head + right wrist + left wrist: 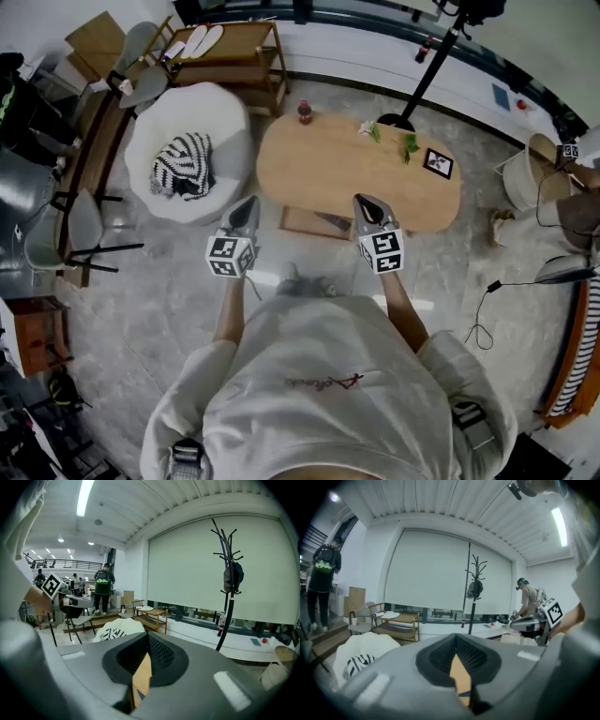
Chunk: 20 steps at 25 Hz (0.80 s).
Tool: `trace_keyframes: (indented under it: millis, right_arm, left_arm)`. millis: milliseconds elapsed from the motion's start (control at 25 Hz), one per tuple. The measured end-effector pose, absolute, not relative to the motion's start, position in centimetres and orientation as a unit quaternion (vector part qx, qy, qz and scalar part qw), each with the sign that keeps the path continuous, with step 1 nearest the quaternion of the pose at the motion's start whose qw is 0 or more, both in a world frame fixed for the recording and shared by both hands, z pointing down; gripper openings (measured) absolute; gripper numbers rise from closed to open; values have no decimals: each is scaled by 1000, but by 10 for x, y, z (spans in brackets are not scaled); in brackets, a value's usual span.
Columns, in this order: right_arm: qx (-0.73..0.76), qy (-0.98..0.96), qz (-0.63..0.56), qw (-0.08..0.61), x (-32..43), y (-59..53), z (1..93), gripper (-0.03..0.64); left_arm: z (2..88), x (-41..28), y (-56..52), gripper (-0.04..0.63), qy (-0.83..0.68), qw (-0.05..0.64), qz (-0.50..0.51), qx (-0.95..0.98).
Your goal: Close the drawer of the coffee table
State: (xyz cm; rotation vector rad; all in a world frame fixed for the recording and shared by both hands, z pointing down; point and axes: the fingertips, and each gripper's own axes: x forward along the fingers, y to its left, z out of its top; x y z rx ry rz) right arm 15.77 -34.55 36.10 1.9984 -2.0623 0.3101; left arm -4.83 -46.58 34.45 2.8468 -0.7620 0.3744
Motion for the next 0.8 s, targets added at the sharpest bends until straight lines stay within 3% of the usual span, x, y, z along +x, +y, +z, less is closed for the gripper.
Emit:
trace_keyframes:
  millis: [520, 800]
  right_arm:
    - [772, -606, 146, 124, 147, -357, 374, 3]
    - [798, -559, 189, 122, 125, -338, 408, 3]
  left_arm:
    - [365, -26, -526, 0, -121, 90, 151, 977]
    - [421, -43, -527, 0, -73, 114, 193, 972]
